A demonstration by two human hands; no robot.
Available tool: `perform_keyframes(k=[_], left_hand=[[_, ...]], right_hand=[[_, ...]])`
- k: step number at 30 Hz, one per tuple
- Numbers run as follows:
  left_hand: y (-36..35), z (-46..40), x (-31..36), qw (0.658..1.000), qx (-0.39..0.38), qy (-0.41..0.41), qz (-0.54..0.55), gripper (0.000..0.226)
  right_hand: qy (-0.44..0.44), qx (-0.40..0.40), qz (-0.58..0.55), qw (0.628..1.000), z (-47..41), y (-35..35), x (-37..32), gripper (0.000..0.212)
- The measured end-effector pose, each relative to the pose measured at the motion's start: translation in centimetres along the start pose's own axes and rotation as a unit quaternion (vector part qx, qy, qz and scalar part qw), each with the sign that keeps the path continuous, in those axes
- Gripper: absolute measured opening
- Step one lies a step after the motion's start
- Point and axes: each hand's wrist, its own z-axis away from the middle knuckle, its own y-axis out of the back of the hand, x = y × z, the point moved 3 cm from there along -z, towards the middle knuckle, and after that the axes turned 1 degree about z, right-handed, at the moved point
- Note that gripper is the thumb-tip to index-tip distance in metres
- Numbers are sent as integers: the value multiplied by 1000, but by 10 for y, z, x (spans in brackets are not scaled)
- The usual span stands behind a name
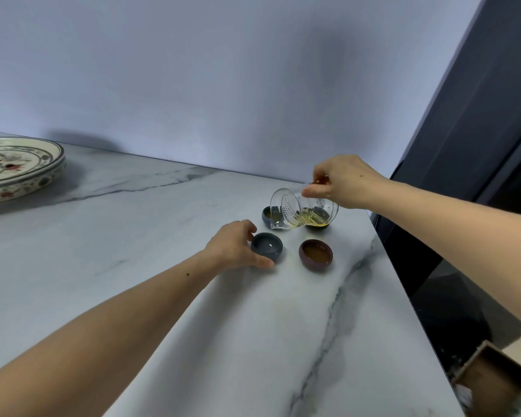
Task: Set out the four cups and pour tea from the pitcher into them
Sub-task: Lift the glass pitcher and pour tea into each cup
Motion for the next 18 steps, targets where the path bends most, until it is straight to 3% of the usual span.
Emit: perform_keyframes(k=[6, 18], left_hand=[[-7, 2, -3, 999, 44, 6, 17, 71], [-9, 6, -2, 999, 47, 0, 14, 68]], right_hand=[[27, 15, 41, 999, 5, -1, -14, 35], [82, 35, 111, 990, 15, 10, -42, 35]])
